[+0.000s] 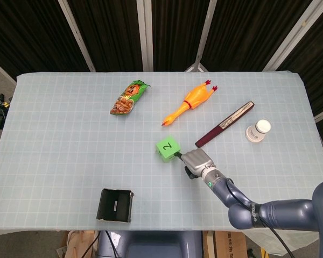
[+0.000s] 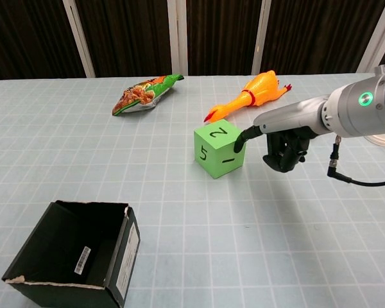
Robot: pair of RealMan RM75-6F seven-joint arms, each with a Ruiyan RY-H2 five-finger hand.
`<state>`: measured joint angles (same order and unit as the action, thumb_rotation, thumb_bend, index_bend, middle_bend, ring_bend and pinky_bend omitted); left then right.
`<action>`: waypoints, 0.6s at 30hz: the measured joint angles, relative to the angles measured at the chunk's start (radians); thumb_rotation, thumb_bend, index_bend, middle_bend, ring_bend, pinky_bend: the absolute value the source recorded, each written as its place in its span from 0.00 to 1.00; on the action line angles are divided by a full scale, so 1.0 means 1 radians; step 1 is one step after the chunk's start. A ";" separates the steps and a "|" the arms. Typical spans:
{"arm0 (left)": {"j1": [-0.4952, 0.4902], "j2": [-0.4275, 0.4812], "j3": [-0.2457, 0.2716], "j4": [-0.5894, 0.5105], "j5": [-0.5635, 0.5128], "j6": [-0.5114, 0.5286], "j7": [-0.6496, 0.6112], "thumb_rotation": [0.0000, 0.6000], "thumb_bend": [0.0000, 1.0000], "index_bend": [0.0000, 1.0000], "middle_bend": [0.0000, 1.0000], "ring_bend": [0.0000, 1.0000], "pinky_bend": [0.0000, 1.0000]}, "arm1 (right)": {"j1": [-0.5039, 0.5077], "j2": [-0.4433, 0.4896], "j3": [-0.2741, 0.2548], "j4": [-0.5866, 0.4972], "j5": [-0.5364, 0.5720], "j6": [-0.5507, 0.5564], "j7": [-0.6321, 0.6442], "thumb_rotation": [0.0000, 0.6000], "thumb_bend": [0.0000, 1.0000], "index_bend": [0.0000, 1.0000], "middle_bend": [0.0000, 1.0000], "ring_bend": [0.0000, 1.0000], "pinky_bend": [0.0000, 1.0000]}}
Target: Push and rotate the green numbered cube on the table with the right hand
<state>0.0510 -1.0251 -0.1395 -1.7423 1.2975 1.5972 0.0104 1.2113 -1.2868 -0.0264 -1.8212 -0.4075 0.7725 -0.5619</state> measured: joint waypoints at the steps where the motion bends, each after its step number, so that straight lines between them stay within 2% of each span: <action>1: 0.000 0.000 0.000 0.000 -0.001 -0.001 0.000 1.00 0.26 0.01 0.00 0.04 0.16 | 0.007 -0.002 0.000 0.008 0.014 -0.005 -0.002 1.00 0.72 0.14 0.84 0.82 0.57; 8: -0.002 0.001 -0.001 0.000 -0.003 -0.005 0.002 1.00 0.26 0.01 0.00 0.04 0.16 | 0.052 -0.010 -0.008 0.066 0.088 -0.031 -0.008 1.00 0.72 0.14 0.84 0.82 0.57; 18: -0.003 -0.005 0.000 -0.002 -0.003 -0.002 0.017 1.00 0.26 0.01 0.00 0.04 0.16 | 0.055 -0.005 -0.003 0.099 0.065 -0.053 0.024 1.00 0.72 0.14 0.84 0.82 0.57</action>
<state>0.0475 -1.0299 -0.1392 -1.7445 1.2943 1.5948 0.0272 1.2666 -1.2918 -0.0291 -1.7226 -0.3422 0.7195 -0.5383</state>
